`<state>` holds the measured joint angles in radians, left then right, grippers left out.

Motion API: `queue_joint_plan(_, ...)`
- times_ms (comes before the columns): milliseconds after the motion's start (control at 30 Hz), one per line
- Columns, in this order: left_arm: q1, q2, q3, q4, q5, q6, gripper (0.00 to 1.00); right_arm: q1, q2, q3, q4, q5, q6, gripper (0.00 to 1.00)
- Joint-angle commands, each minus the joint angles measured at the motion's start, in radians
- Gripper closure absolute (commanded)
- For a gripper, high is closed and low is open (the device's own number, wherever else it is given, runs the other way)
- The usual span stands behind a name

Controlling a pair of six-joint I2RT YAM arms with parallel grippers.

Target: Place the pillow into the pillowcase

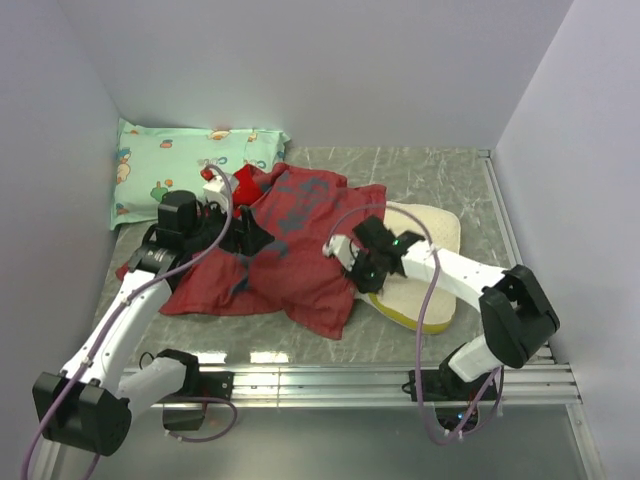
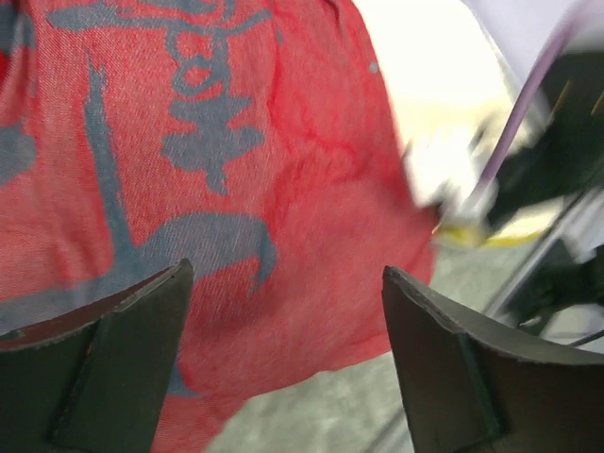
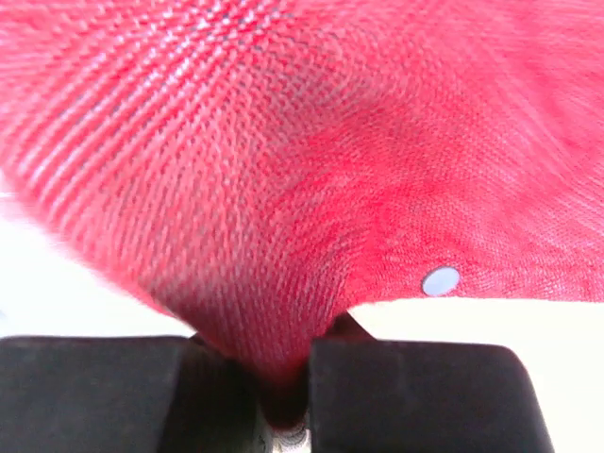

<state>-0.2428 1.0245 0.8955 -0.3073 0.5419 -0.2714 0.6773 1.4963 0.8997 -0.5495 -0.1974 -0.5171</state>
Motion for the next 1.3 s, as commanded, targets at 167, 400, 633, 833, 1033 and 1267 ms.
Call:
queue_joint_plan(167, -0.078, -0.153, -0.142, -0.024, -0.051, 0.428, 0.11, -0.240, -0.036, 0.531, -0.106, -0.680, 0.282, 1.00)
queue_joint_plan(400, -0.202, -0.271, -0.233, 0.118, -0.151, 0.526, 0.10, -0.363, 0.015, 0.712, -0.021, -0.888, 0.477, 1.00)
queue_joint_plan(633, -0.469, -0.255, -0.222, 0.278, -0.290, 0.788, 0.08, -0.369, 0.013, 0.717, 0.023, -0.910, 0.542, 1.00)
queue_joint_plan(833, -0.587, -0.176, -0.228, 0.422, -0.378, 0.948, 0.09, -0.369, -0.004, 0.702, 0.022, -0.915, 0.549, 1.00)
queue_joint_plan(1033, -0.621, -0.216, -0.175, 0.365, -0.459, 0.968, 0.18, -0.372, -0.008, 0.671, -0.013, -0.899, 0.526, 1.00)
queue_joint_plan(1267, -0.602, -0.352, -0.020, 0.018, -0.478, 0.954, 0.18, -0.381, -0.011, 0.642, 0.031, -0.947, 0.581, 1.00)
